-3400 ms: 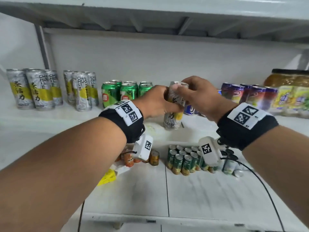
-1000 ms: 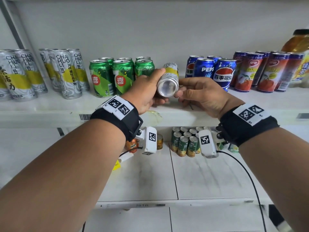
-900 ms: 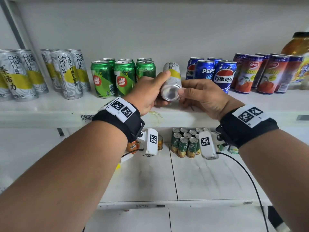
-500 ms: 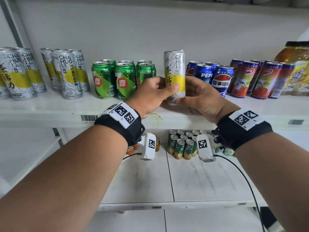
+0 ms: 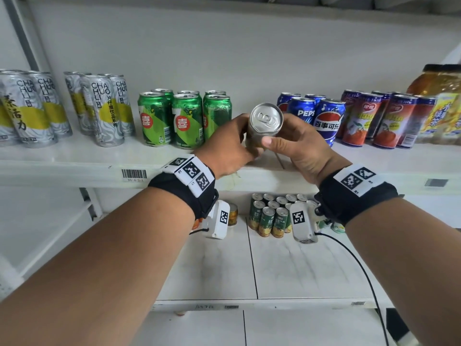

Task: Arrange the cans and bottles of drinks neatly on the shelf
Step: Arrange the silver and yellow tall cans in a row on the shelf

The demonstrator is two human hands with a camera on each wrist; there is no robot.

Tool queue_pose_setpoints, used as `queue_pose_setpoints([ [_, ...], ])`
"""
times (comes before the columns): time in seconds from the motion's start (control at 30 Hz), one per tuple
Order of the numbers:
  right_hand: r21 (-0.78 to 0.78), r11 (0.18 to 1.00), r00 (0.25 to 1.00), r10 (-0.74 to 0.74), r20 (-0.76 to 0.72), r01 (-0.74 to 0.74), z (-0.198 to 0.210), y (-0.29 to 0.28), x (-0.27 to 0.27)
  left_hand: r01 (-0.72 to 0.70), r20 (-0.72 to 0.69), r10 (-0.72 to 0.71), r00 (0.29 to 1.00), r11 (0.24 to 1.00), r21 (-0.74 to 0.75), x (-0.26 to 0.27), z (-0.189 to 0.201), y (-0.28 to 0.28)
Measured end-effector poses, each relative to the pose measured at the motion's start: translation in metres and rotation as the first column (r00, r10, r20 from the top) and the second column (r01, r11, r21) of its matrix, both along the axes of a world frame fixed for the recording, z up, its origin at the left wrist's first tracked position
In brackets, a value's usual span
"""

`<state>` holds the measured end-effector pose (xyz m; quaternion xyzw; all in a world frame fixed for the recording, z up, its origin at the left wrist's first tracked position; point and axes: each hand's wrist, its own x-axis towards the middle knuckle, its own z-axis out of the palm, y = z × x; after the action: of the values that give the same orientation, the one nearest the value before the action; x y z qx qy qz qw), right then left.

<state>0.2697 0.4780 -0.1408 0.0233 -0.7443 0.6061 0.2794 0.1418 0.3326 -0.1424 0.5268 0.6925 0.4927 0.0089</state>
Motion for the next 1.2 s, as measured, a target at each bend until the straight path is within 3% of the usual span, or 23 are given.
queue_pose_setpoints([
  [0.23,0.062,0.998,1.0,0.006,0.021,-0.008,0.0,-0.003,0.003,0.075,0.095,-0.077,0.992,0.997,0.027,0.003,-0.001,-0.001],
  [0.43,-0.05,0.998,0.998,-0.035,-0.044,0.033,0.001,-0.001,0.004,0.034,0.133,-0.038,0.99,0.999,0.032,0.0,-0.002,-0.002],
  [0.63,0.001,1.0,0.999,-0.028,0.016,0.028,0.0,0.004,0.004,0.037,0.312,-0.085,0.946,0.987,0.157,-0.004,-0.005,0.0],
  [0.9,0.009,0.998,0.993,0.063,0.099,-0.064,0.001,0.004,0.008,-0.069,0.336,0.015,0.942,0.986,0.15,-0.011,-0.006,0.009],
  [1.2,-0.028,0.994,0.991,-0.108,0.076,0.11,0.01,-0.001,0.01,-0.061,0.326,0.01,0.945,0.988,0.145,0.003,0.004,0.009],
])
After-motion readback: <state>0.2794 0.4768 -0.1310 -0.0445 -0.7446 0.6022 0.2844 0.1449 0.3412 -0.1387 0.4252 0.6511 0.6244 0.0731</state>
